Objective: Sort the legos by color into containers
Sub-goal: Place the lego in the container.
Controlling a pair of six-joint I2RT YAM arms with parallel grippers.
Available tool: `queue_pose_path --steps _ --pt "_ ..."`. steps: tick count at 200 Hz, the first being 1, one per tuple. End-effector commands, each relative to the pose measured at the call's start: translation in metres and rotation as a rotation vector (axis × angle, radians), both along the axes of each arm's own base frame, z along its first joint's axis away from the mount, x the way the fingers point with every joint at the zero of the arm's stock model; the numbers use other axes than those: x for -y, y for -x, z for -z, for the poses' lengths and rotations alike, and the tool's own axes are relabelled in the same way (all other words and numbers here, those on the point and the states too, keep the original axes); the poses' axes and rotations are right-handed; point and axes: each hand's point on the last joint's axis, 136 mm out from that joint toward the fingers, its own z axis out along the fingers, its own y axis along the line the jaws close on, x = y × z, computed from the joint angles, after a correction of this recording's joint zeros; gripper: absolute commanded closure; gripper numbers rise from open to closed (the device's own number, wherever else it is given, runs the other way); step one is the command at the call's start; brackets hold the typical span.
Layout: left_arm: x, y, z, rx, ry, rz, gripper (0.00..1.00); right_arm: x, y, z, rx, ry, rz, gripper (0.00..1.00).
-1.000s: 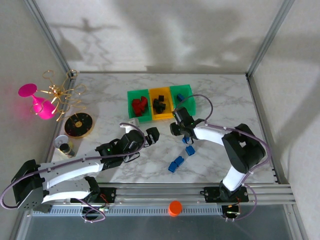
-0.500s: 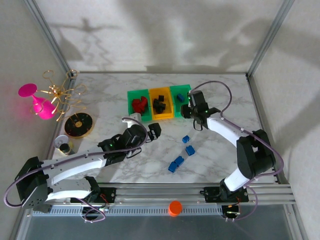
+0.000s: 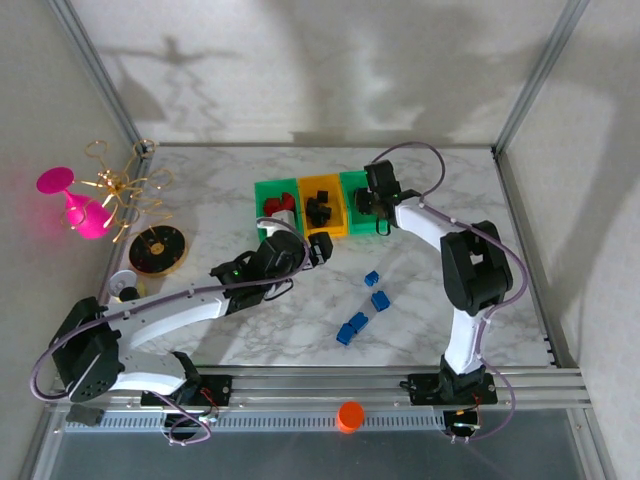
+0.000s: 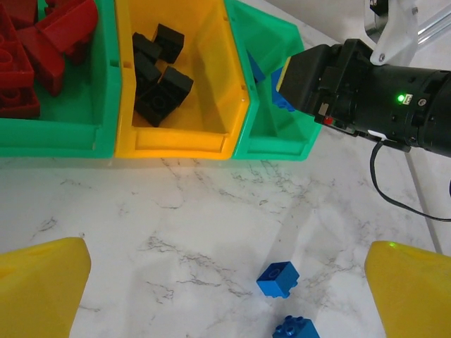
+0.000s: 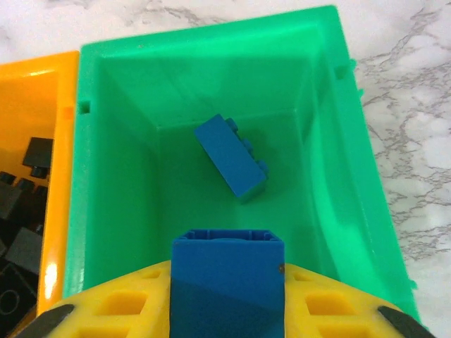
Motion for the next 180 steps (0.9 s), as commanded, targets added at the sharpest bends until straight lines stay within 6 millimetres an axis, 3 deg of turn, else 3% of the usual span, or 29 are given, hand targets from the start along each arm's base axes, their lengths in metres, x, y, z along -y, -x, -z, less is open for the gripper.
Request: queue_pose_path --steps 1,27,51,96,180 --pt "0.007 -0.007 -0.009 0.017 0.012 0.024 0.0 0.002 -0.009 -0.005 0.02 0.034 -0.001 0.65" --pt "0.007 -0.009 -0.006 0.01 0.009 0.024 0.0 0.0 -0.011 -0.009 0.025 0.032 -0.014 0.54" --pt "0.007 -0.008 -0.009 0.013 0.013 0.029 0.0 -0.001 -0.007 -0.027 0.049 0.006 -0.02 0.49" --pt "0.01 0.0 -0.015 0.011 0.043 0.055 0.0 -0.001 0.026 -0.052 0.059 -0.063 -0.043 0.45" --pt "0.004 0.037 -0.001 -0.021 0.086 0.079 0.0 0.007 0.124 -0.013 -0.06 -0.072 -0.064 0.4"
